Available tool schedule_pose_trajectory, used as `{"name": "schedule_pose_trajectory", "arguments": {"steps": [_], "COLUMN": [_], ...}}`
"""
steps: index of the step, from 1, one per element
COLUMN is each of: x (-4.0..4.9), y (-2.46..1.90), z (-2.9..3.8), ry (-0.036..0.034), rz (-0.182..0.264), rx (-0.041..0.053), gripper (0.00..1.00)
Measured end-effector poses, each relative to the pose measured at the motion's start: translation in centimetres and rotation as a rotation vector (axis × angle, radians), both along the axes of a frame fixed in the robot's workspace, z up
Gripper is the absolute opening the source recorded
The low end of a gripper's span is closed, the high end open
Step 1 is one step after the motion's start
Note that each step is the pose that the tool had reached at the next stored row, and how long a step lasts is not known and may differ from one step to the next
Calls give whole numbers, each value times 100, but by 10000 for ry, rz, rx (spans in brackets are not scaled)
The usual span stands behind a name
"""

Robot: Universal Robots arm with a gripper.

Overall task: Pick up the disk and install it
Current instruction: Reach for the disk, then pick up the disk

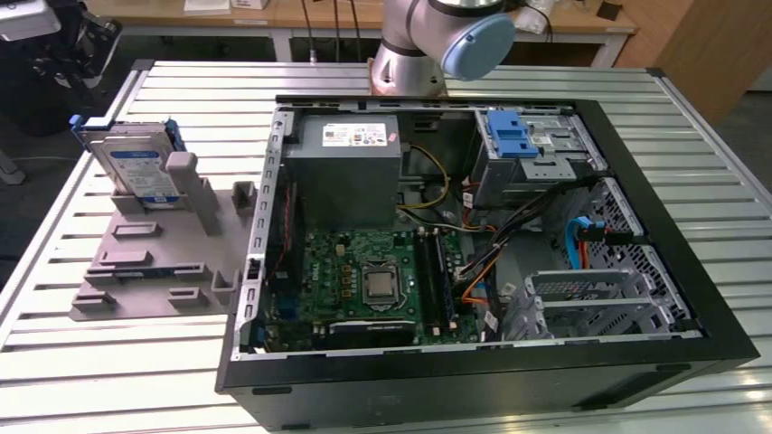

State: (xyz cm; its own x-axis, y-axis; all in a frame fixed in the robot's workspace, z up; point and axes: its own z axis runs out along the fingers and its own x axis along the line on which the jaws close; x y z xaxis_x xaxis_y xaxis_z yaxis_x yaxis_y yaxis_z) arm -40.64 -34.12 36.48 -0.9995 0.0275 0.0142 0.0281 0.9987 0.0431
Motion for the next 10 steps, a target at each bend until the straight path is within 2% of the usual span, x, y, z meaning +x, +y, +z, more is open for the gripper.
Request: {"name": "schedule_pose_trajectory", "arguments": {"steps": [10], "x": [-13], "y": [0], "z": [0], "ry": [0], "rz": [-1], "rx": [-1], "gripper": [11]}}
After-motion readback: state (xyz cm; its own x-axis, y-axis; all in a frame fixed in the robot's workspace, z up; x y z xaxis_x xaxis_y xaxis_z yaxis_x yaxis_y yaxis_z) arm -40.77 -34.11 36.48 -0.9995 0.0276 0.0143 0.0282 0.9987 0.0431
